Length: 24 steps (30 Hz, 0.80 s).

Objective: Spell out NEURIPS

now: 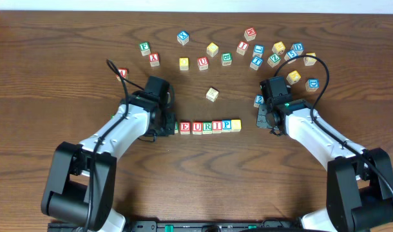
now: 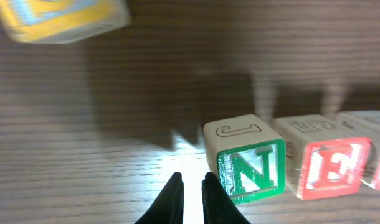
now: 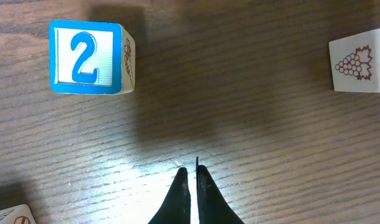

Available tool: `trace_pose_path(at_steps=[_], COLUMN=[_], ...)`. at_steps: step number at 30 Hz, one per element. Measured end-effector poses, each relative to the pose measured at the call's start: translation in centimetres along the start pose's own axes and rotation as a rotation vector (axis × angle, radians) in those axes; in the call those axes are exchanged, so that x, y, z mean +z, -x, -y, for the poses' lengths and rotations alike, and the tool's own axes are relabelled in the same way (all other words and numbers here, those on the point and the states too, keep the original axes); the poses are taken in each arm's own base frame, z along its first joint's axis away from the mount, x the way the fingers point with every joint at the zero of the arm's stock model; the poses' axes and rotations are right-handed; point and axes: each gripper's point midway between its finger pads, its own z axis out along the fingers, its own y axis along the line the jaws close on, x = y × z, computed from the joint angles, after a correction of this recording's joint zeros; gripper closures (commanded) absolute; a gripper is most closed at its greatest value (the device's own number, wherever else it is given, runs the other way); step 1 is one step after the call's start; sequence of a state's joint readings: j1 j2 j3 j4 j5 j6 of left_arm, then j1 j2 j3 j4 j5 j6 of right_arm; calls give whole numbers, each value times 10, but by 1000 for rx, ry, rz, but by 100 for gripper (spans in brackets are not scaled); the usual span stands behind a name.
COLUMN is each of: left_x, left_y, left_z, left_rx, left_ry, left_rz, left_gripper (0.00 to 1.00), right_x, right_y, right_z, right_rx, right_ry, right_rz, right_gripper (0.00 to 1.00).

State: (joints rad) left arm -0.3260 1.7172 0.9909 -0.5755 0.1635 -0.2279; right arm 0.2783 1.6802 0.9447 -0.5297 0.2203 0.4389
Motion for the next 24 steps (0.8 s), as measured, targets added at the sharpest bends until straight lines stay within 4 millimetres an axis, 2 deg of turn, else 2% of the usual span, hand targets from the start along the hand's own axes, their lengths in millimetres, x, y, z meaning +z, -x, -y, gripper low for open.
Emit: trace_pose_path(at_steps=[7,24], left_x=[1,1], left_y=[-3,-3], left_z=[13,14], left_rx=[54,56], left_ry=[-19,-21], left_rz=[-1,-3], left_gripper=[88,88], right_x=[0,0], right_y=[0,0], right_z=[0,0], right_rx=[0,0], right_ry=[0,0], right_rz=[0,0], right_gripper=[99,99])
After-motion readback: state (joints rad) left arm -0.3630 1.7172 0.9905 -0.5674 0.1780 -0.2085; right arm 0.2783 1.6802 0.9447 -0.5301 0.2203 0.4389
